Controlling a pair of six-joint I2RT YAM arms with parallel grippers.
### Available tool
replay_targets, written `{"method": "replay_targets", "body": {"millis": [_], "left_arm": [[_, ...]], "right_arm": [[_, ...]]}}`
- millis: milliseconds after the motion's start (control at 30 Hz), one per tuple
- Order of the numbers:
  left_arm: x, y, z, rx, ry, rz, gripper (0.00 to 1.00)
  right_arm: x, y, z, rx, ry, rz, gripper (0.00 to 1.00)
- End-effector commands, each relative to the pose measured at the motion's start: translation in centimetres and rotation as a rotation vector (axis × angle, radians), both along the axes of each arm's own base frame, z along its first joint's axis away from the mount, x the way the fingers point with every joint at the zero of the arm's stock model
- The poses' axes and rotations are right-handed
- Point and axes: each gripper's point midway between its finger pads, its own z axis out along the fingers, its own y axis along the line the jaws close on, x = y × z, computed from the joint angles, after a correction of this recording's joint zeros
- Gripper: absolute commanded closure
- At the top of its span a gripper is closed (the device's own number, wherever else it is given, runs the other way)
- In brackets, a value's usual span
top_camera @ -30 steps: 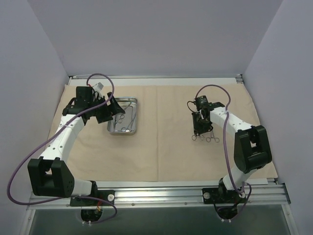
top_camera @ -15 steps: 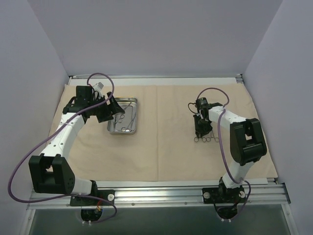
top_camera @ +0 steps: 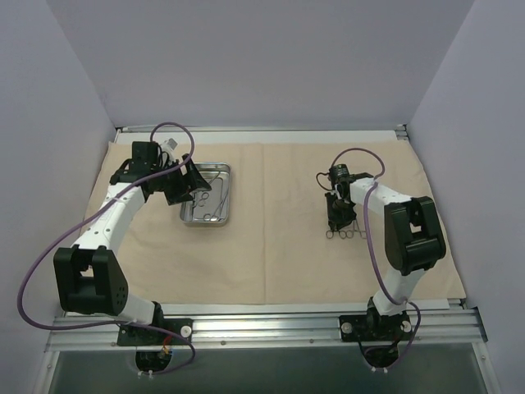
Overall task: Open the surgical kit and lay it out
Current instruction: Place the medical item in the surgical kit.
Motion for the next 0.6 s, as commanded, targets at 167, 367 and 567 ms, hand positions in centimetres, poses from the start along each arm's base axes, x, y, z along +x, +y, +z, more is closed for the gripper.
{"method": "replay_targets", "body": {"millis": [167,367,567], "left_arm": [[1.2,0.1,1.4,0.0,-0.044,-0.014,0.15],[1.1,0.2,0.7,0.017,-0.02,-0.012,0.15],[1.2,0.7,-0.3,0.054,0.023,-0.013,0.16]], "right_arm": [[-0.3,0.0,0.0,0.009,0.028,-0.012,0.85],[-0.4,0.1,-0.1,0.016,0.028,-0.018,0.77],[-0.2,0.2,0.1,0.019,0.028,-0.014,0.69]]}}
